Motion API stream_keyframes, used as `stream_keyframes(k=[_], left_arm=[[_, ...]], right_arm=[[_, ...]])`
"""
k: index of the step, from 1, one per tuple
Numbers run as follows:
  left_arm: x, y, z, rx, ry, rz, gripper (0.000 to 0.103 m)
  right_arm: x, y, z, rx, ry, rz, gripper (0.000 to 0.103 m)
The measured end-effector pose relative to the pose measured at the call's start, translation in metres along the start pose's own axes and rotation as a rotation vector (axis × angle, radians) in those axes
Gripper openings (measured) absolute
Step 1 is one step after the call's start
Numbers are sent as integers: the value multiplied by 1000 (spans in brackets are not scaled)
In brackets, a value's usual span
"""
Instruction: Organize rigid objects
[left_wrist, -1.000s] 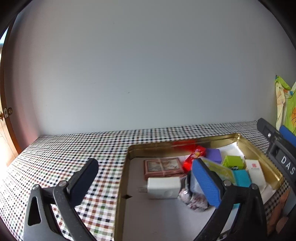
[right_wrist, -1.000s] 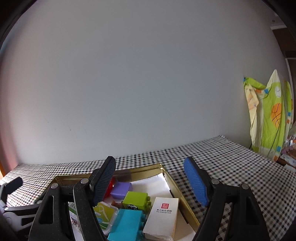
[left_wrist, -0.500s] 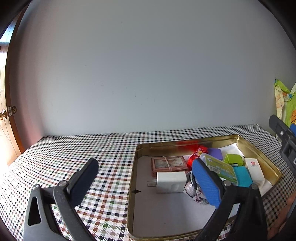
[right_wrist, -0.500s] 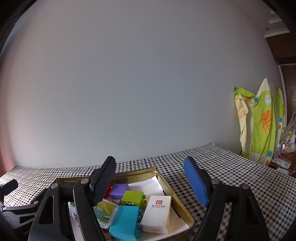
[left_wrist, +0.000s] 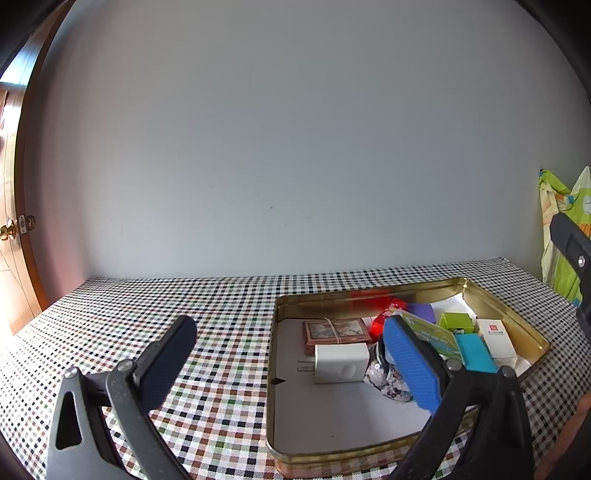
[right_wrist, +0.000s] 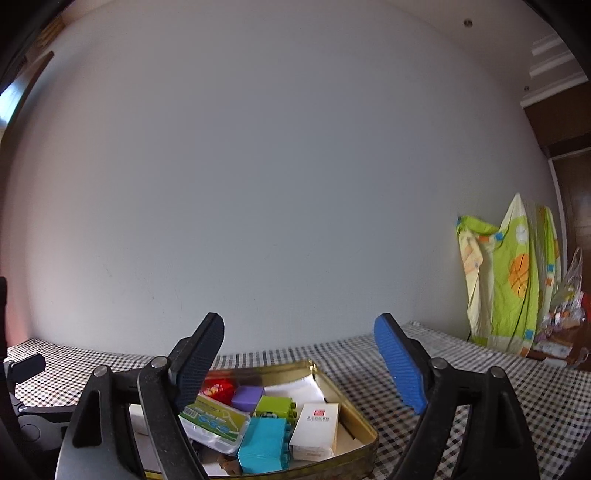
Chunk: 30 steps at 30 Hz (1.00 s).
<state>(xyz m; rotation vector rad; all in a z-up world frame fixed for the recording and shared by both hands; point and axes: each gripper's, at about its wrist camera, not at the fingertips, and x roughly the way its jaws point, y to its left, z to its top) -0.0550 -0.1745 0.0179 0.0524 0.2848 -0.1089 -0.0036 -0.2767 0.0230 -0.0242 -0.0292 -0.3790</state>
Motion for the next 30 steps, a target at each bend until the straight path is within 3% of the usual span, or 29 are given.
stream_keyframes(k=[6, 17, 30], left_arm=[[4, 0, -1, -10, 28, -9, 103], [1, -4, -3, 4, 21, -7, 103], [-2, -7, -2, 27, 10, -7, 103]], right_arm=[[0, 1, 1, -12, -4, 9, 98], [4, -7, -1, 18, 67, -20, 98], [3, -6, -2, 0, 59, -10, 98]])
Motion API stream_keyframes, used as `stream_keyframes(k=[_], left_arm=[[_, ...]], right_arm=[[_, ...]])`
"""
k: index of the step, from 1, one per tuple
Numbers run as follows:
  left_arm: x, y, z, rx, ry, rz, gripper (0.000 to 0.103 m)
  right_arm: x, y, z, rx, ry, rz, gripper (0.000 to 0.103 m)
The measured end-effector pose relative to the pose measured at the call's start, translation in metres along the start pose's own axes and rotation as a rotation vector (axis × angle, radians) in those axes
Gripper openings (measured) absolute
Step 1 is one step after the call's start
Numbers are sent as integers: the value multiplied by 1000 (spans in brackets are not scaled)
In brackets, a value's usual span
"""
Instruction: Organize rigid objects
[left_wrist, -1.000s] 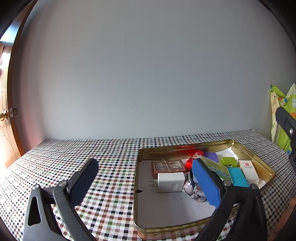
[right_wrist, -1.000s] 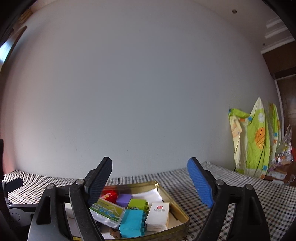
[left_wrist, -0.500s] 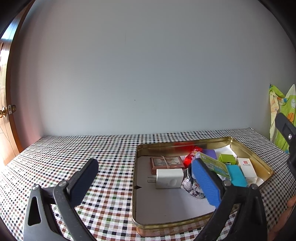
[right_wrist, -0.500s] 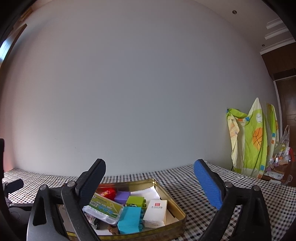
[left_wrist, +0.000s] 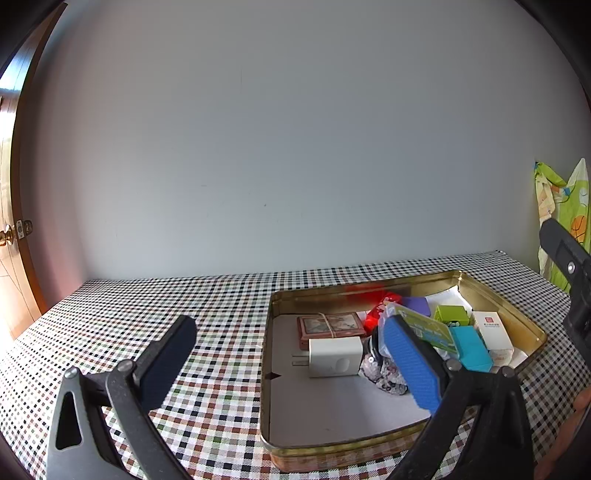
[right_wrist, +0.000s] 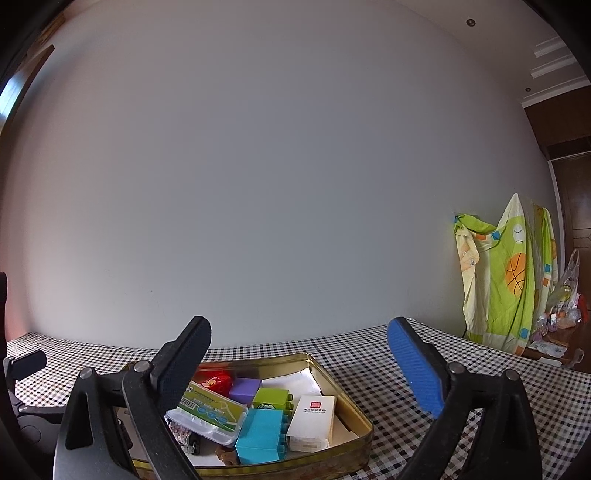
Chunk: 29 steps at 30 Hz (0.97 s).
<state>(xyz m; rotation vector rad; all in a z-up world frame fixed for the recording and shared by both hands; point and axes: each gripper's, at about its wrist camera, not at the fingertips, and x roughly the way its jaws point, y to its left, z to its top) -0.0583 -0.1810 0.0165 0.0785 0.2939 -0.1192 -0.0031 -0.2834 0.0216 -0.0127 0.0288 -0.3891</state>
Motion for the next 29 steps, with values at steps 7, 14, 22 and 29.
stream_keyframes(k=[7, 14, 22, 29], left_arm=[[0, 1, 0, 4, 6, 0, 103], [1, 2, -1, -4, 16, -26, 103], [1, 0, -1, 4, 14, -24, 103], [0, 2, -1, 6, 19, -21, 103]], right_arm=[[1, 0, 0, -2, 3, 1, 98], [1, 4, 0, -11, 6, 3, 98], [1, 5, 0, -11, 8, 2, 98], [2, 2, 0, -8, 14, 4, 98]])
